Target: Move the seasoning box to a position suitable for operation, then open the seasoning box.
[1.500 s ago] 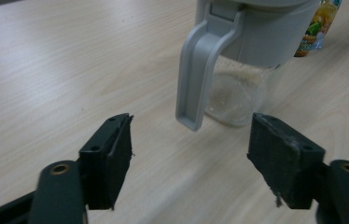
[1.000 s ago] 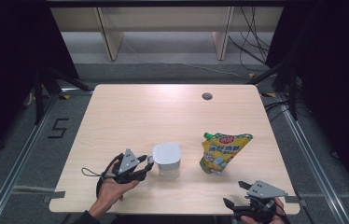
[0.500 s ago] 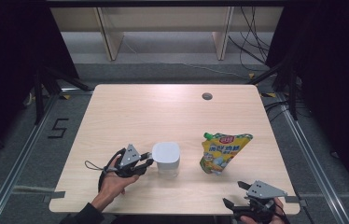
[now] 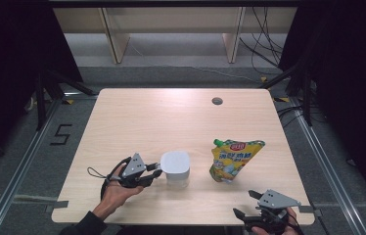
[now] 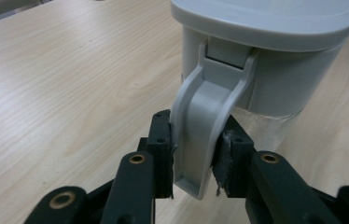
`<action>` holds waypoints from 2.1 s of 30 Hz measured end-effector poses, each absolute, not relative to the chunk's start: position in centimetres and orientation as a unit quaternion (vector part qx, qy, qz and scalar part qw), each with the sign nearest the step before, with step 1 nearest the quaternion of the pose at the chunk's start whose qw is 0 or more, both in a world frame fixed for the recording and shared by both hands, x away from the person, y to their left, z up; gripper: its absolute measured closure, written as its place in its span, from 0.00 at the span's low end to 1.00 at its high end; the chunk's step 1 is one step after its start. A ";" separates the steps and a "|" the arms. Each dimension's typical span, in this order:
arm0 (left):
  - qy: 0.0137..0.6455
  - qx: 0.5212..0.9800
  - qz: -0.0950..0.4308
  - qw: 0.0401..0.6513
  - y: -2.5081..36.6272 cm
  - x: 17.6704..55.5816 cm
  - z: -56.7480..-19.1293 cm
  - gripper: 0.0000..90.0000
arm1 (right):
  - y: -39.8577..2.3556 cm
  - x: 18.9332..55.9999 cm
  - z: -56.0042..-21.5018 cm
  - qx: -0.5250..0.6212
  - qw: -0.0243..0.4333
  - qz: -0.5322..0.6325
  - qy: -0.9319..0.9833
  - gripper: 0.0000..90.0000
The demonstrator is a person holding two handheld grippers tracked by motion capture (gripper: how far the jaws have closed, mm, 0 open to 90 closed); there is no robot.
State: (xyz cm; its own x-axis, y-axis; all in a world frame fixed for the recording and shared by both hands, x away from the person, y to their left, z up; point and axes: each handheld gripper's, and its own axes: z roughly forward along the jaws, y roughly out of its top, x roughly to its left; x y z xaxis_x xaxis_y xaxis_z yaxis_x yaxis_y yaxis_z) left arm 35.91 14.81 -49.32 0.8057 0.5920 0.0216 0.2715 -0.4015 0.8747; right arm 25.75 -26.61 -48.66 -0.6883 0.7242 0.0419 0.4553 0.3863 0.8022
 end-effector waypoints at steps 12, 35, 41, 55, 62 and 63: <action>0.229 0.834 0.145 0.481 13.5 33.7 -49.2 0.78 | -26.6 25.6 -48.6 0.365 0.157 0.421 0.816 0.22; 0.242 0.841 0.140 0.463 12.2 31.7 -48.8 0.77 | -27.0 25.7 -48.9 0.367 0.159 0.424 0.812 0.22; 0.249 0.838 0.136 0.467 12.0 31.3 -48.7 0.77 | -27.1 25.8 -48.8 0.359 0.163 0.425 0.815 0.22; 0.244 0.837 0.130 0.472 12.6 30.9 -47.9 0.64 | -27.0 25.8 -48.8 0.358 0.166 0.422 0.816 0.22; 0.240 0.839 0.123 0.472 13.3 30.2 -46.7 0.49 | -26.8 25.8 -48.8 0.359 0.157 0.424 0.817 0.23; 0.240 0.839 0.123 0.472 13.3 30.2 -46.7 0.49 | -26.8 25.8 -48.8 0.359 0.157 0.424 0.817 0.23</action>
